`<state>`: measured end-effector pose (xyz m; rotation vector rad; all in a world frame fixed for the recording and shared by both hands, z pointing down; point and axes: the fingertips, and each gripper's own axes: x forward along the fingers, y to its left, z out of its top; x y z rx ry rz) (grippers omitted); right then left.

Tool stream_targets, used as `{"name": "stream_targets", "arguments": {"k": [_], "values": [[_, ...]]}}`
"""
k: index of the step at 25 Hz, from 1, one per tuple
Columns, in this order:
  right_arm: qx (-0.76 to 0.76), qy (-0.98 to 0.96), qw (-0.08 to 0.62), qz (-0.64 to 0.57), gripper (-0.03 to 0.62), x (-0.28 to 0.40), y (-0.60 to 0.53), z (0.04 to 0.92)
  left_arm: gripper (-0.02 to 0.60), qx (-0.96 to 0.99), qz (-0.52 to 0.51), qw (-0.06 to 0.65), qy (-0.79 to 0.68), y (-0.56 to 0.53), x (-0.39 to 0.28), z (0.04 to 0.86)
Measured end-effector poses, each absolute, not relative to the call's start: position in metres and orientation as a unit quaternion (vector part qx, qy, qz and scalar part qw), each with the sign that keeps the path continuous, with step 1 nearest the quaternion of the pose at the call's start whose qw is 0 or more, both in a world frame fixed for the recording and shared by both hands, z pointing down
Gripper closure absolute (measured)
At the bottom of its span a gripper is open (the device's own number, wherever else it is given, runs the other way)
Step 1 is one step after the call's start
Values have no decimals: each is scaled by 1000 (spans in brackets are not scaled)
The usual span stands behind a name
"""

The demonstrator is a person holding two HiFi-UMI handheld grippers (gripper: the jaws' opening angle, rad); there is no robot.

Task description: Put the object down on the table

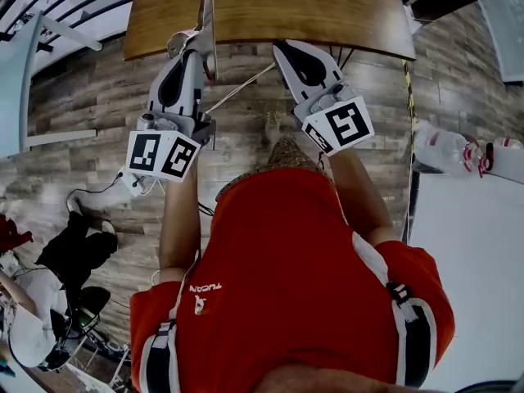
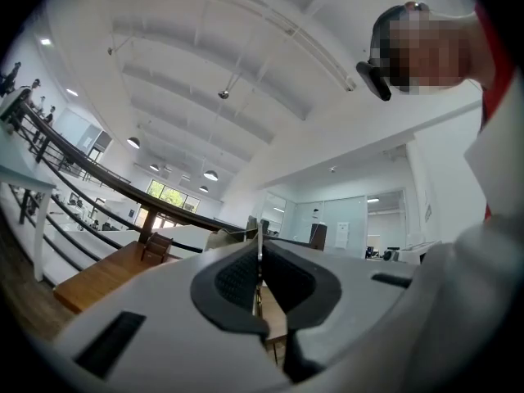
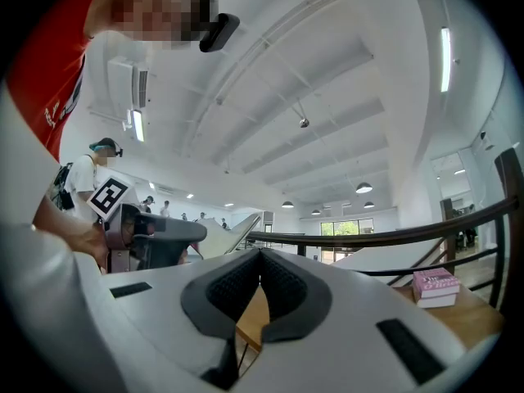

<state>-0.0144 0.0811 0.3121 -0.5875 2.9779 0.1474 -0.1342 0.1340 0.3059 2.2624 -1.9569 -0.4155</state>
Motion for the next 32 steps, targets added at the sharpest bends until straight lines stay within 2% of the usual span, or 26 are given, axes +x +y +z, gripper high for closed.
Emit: {"name": "stream_targets", "arguments": {"k": [16, 32], "values": [[-177, 984, 24, 14, 569, -73, -134, 340, 572, 740, -89, 120, -656, -89, -197, 354], [-221, 975, -28, -21, 569, -101, -216, 382, 572, 764, -10, 211, -610, -208, -223, 443]]}}
